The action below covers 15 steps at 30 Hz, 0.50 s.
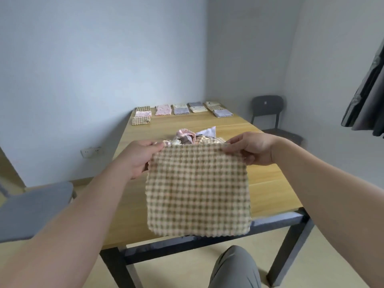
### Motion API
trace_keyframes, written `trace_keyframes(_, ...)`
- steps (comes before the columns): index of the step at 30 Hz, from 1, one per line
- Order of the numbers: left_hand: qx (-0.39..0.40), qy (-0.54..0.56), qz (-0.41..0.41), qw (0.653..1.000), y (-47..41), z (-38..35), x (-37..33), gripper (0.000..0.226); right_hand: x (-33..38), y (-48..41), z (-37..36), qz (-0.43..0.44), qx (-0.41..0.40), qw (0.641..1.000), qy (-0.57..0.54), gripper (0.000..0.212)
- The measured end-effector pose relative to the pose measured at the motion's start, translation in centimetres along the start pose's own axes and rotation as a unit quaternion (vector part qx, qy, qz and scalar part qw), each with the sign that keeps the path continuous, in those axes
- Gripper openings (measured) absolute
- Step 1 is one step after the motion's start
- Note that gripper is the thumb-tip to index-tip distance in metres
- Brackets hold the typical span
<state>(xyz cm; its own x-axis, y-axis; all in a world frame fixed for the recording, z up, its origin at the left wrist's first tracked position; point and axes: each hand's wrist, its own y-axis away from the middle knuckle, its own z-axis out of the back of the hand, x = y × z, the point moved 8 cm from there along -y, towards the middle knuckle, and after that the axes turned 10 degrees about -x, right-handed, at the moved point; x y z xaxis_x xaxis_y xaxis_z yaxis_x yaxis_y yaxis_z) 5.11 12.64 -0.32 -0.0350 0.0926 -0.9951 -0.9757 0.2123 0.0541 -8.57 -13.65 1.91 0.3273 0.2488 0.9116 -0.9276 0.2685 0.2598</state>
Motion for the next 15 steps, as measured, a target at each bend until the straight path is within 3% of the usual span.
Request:
trace_keyframes(4, -0.057, -0.178, -0.069, 0.98, -4.5, 0.3, 2.7, 0.015, -2.5, -5.3, 0.8, -0.009, -0.145, 0.987, 0.07, 0.01)
trace_keyframes(7, -0.082, -0.196, -0.086, 0.973, -6.5, -0.2, 3.3, 0.012, -3.1, -7.8, 1.0, 0.034, -0.225, 0.972, 0.062, 0.01)
trace_keyframes(12, -0.072, -0.159, -0.128, 0.976, -6.3, -0.4, 4.1, 0.006, -4.2, -7.4, 0.3, 0.11, -0.235, 0.956, 0.138, 0.006)
trace_keyframes(15, -0.054, -0.234, -0.189, 0.952, -3.6, -0.6, 5.1, 0.008, -5.6, -6.4, 0.3, 0.125, -0.238, 0.944, 0.193, 0.019)
